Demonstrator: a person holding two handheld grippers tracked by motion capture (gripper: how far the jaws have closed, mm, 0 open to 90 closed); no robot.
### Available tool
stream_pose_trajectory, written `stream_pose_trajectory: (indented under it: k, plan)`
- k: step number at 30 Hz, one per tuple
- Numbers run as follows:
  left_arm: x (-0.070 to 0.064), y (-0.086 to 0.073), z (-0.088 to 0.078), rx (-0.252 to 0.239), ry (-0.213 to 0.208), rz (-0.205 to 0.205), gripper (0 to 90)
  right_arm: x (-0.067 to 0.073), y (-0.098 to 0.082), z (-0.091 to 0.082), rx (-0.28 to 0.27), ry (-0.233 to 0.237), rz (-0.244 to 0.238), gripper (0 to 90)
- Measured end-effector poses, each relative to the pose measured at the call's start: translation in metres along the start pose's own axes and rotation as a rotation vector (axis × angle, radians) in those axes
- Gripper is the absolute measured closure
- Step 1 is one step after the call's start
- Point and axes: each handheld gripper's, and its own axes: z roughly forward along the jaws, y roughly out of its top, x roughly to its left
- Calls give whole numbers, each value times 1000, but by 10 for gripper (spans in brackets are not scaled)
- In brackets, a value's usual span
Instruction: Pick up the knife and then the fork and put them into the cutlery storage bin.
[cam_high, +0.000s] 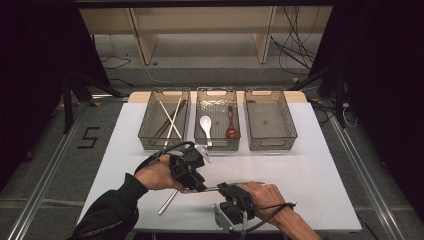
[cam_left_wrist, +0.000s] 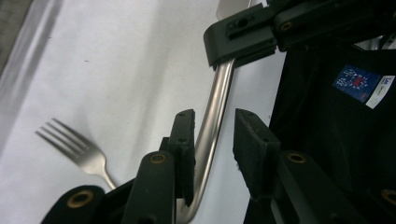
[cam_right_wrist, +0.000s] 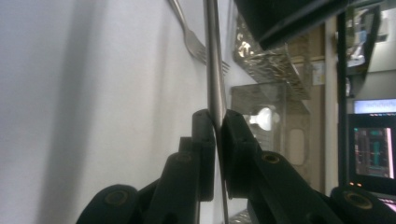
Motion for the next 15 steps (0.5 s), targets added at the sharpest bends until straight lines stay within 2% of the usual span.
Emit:
stream_pose_trajectory:
  k: [3,8,13,15]
  plan:
    - [3,-3,-10,-34,12,-9,653,-1,-2,0,8,-14,23,858]
    - [9,-9,-28,-107,51,-42,590,-4,-6,-1,31,-40,21,862]
    - [16,-20,-42,-176,93,-82,567,-8,-12,-2,51,-72,62,865]
    - [19,-25,-46,-189,102,-97,560,-10,-15,-3,60,-78,76,866]
